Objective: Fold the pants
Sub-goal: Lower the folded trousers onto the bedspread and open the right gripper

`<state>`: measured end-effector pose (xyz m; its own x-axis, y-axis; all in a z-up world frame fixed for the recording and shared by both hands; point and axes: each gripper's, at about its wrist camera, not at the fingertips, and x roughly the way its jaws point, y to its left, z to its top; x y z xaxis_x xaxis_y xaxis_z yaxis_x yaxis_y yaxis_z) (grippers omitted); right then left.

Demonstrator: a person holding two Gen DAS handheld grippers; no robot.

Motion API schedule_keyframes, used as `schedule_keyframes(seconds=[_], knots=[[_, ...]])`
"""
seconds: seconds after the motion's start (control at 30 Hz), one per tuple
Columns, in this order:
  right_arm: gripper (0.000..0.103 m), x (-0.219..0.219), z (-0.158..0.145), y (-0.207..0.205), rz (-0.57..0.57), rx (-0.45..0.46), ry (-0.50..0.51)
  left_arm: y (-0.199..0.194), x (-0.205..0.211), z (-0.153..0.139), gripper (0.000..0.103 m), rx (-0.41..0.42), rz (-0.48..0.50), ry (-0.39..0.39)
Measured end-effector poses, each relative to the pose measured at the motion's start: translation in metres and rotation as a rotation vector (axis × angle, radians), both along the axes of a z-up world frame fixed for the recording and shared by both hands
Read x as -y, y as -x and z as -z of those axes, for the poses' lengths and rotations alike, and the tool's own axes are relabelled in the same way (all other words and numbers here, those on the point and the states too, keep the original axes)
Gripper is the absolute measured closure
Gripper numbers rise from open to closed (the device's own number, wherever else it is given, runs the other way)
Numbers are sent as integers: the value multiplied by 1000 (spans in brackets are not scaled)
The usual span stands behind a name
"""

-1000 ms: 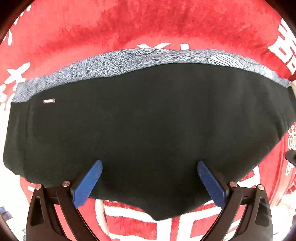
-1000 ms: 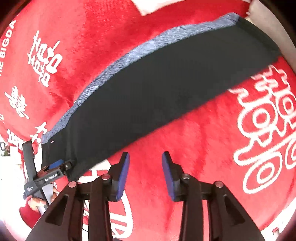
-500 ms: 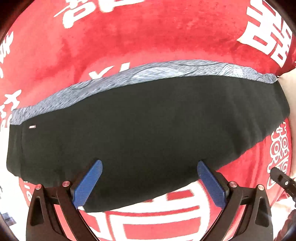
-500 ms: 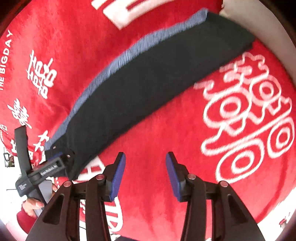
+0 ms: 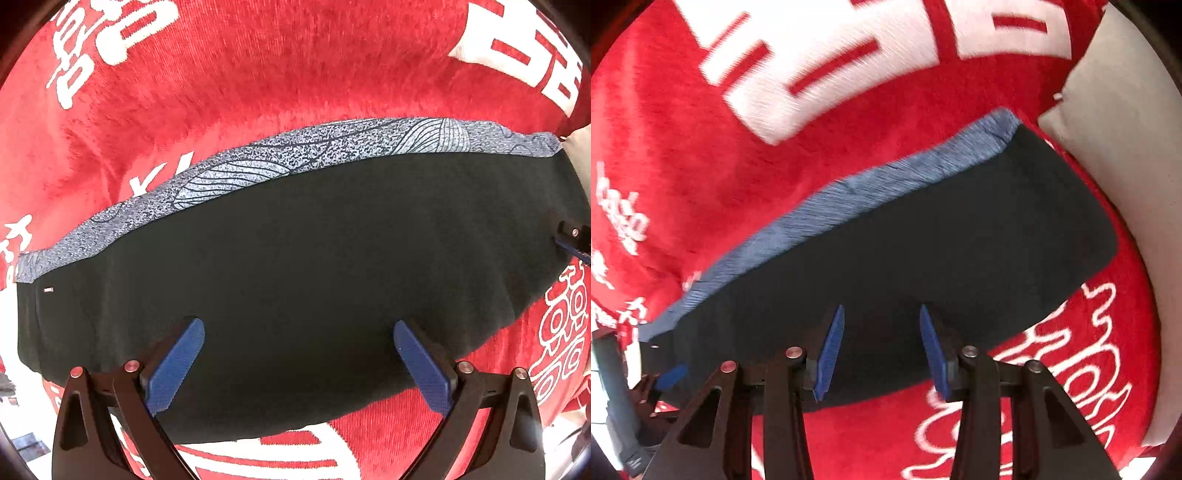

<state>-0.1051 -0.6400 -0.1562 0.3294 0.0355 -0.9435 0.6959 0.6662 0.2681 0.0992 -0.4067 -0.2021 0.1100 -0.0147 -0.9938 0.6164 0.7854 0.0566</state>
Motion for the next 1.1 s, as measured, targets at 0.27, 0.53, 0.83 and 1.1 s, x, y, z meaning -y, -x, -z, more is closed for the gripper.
schedule_keyframes(seconds=[0.27, 0.53, 0.83, 1.1], knots=[[57, 14, 2, 21, 18, 39, -29, -6, 2, 5, 0, -5, -14, -19], [57, 22, -1, 43, 53, 93, -90, 1, 9, 1, 0, 10, -11, -51], [56, 20, -6, 65, 97, 127, -158, 9, 16, -5, 0, 32, -5, -76], [56, 15, 9, 96, 175, 206, -273, 19, 30, -22, 0, 68, -1, -34]])
